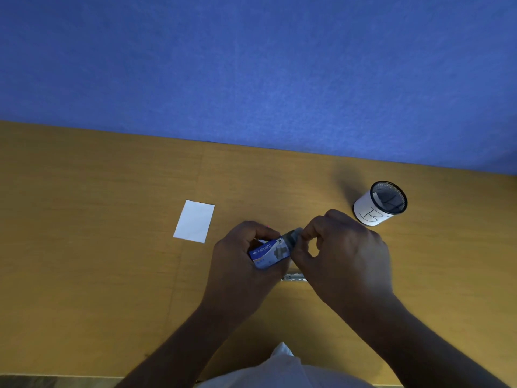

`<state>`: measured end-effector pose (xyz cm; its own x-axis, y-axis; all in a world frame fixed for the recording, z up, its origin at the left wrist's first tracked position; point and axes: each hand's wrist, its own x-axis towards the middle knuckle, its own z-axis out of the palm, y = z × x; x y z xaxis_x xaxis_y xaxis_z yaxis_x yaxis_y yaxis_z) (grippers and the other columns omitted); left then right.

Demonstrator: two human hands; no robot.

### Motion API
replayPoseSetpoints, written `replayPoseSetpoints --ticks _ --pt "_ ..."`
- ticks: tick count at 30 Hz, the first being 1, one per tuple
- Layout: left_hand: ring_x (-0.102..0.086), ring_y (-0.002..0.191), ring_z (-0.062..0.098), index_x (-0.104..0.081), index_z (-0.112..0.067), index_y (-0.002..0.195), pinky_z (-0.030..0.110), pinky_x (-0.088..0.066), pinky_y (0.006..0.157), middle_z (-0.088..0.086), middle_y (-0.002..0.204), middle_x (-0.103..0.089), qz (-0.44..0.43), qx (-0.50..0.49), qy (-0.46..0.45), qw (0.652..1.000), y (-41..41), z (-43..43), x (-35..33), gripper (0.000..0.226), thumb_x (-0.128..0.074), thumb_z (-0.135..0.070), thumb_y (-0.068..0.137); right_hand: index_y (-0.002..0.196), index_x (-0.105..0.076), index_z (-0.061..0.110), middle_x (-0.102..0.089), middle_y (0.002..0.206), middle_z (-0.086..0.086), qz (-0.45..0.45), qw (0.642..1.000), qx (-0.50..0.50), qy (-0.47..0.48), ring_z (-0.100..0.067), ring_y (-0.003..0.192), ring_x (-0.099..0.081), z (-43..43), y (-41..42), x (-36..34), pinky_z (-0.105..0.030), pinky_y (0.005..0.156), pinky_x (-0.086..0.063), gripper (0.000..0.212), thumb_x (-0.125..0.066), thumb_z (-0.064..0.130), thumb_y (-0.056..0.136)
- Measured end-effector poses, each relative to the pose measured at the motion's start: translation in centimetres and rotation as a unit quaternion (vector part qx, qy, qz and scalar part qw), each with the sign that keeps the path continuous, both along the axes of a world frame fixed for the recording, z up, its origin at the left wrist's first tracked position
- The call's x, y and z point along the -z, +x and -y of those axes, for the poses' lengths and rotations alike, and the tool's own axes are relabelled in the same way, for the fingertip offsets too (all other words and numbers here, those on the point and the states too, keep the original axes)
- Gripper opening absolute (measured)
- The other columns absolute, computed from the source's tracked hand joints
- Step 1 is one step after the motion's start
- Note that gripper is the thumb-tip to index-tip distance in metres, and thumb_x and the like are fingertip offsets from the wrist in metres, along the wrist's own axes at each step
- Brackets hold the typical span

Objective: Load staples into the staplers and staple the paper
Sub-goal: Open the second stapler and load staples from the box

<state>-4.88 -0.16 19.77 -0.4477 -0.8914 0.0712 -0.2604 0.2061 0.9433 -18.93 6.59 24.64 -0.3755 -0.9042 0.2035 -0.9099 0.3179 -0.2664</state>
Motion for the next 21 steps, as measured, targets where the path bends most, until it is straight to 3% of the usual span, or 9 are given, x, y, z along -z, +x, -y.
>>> replayPoseSetpoints --ticks 4,9,12,15,18,21 --pt "-0.072 0.077 0.007 -0.063 -0.037 0.09 0.015 -0.056 0.057 -0.01 0.085 -0.071 -0.019 -0.004 0.024 1.0 -0.2 -0.2 0.4 0.038 -0.089 -0.026 0.066 0.068 -0.068 0.023 -0.04 0.068 0.017 -0.004 0.997 -0.012 -0.072 -0.003 0.05 -0.036 0.0 -0.4 0.8 -0.011 0.047 -0.022 0.012 -0.08 0.027 0.071" --pt "-0.072 0.078 0.006 -0.065 -0.032 0.094 0.016 -0.056 0.057 -0.01 0.086 -0.072 -0.033 -0.001 0.037 0.999 -0.3 -0.2 0.4 0.037 -0.088 -0.032 0.065 0.07 -0.071 0.018 -0.055 0.064 0.006 0.007 0.982 -0.053 -0.182 -0.002 0.053 -0.037 -0.3 -0.9 2.0 -0.017 0.044 -0.03 0.01 -0.073 0.022 0.079" --pt "-0.072 0.078 0.005 -0.066 -0.03 0.094 0.017 -0.057 0.057 -0.011 0.086 -0.072 -0.038 -0.003 0.051 0.998 -0.4 -0.2 0.3 0.038 -0.086 -0.035 0.062 0.074 -0.072 0.017 -0.054 0.067 0.008 0.089 0.973 -0.035 -0.211 -0.003 0.049 -0.043 -0.2 -1.1 2.4 -0.022 0.042 -0.037 0.006 -0.073 0.02 0.079" --pt "-0.072 0.074 0.005 -0.066 -0.029 0.093 0.018 -0.057 0.054 -0.013 0.084 -0.072 -0.028 -0.008 0.051 0.998 -0.4 -0.1 0.2 0.038 -0.09 -0.022 0.064 0.076 -0.068 0.024 -0.058 0.072 0.01 0.2 0.957 -0.016 -0.211 -0.011 0.056 -0.054 0.1 -1.4 1.9 -0.015 0.048 -0.04 0.013 -0.077 0.014 0.079" --pt "-0.071 0.073 0.005 -0.067 -0.029 0.093 0.016 -0.055 0.053 -0.016 0.086 -0.071 -0.023 -0.01 0.047 0.999 -0.4 0.0 0.1 0.038 -0.091 -0.021 0.065 0.077 -0.063 0.03 -0.063 0.08 0.014 0.248 0.949 0.0 -0.196 -0.01 0.068 -0.062 0.4 -1.5 1.5 -0.01 0.051 -0.042 0.024 -0.076 0.01 0.078" --pt "-0.072 0.075 0.005 -0.067 -0.028 0.094 0.016 -0.056 0.054 -0.015 0.085 -0.071 -0.026 -0.007 0.05 0.998 -0.5 0.0 -0.1 0.038 -0.09 -0.023 0.065 0.078 -0.067 0.027 -0.069 0.082 0.015 0.3 0.933 0.021 -0.197 -0.007 0.069 -0.064 0.4 -1.5 1.6 -0.008 0.052 -0.042 0.021 -0.074 0.007 0.078"
